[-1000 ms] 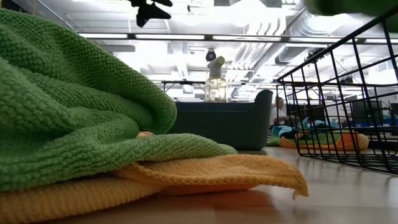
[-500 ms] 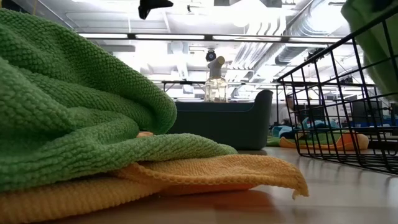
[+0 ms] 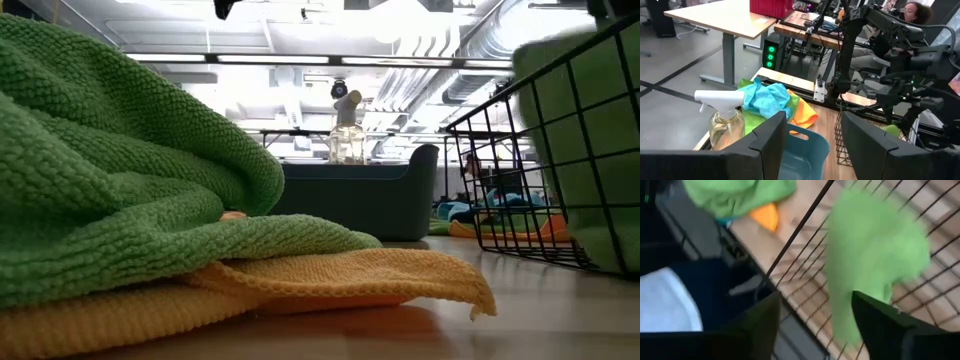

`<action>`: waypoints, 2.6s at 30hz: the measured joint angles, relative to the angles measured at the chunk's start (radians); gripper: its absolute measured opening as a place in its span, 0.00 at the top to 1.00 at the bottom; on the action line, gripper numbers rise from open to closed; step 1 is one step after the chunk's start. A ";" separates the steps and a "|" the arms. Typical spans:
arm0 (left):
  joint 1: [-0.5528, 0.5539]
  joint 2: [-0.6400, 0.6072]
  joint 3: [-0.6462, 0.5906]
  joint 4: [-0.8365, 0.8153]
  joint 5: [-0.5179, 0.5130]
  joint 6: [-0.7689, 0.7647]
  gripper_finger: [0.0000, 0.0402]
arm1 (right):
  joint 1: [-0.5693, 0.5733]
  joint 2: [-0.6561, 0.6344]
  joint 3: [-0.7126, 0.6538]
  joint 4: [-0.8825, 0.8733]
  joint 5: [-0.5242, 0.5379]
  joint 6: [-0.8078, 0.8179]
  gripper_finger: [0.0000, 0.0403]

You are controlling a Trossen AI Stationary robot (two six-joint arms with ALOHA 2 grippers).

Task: Sort microfiber towel by color & place in baskets
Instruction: Put the top left green towel into the basket, then put the top right blue towel into the transparent bin

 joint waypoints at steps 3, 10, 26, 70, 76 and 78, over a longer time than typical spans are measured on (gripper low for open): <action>0.003 -0.011 0.000 0.000 -0.019 0.001 0.55 | -0.035 0.000 0.045 -0.065 -0.056 -0.031 0.28; 0.019 -0.018 0.000 -0.034 -0.078 -0.001 0.55 | -0.151 -0.001 0.146 -0.241 0.150 -0.077 0.21; 0.013 -0.018 0.000 -0.377 -0.164 -0.010 0.55 | -0.739 0.000 -0.105 -0.272 0.410 -0.332 0.21; -0.036 -0.078 -0.306 0.339 -0.115 -0.252 0.55 | -0.956 -0.135 0.148 0.156 0.314 -0.576 1.00; -0.158 -0.078 -0.306 0.587 -0.199 -0.079 0.55 | -0.824 -0.090 0.409 0.160 0.300 -0.702 1.00; -0.200 -0.075 -0.304 0.626 -0.245 0.009 0.55 | -0.763 -0.058 0.463 0.184 0.289 -0.735 1.00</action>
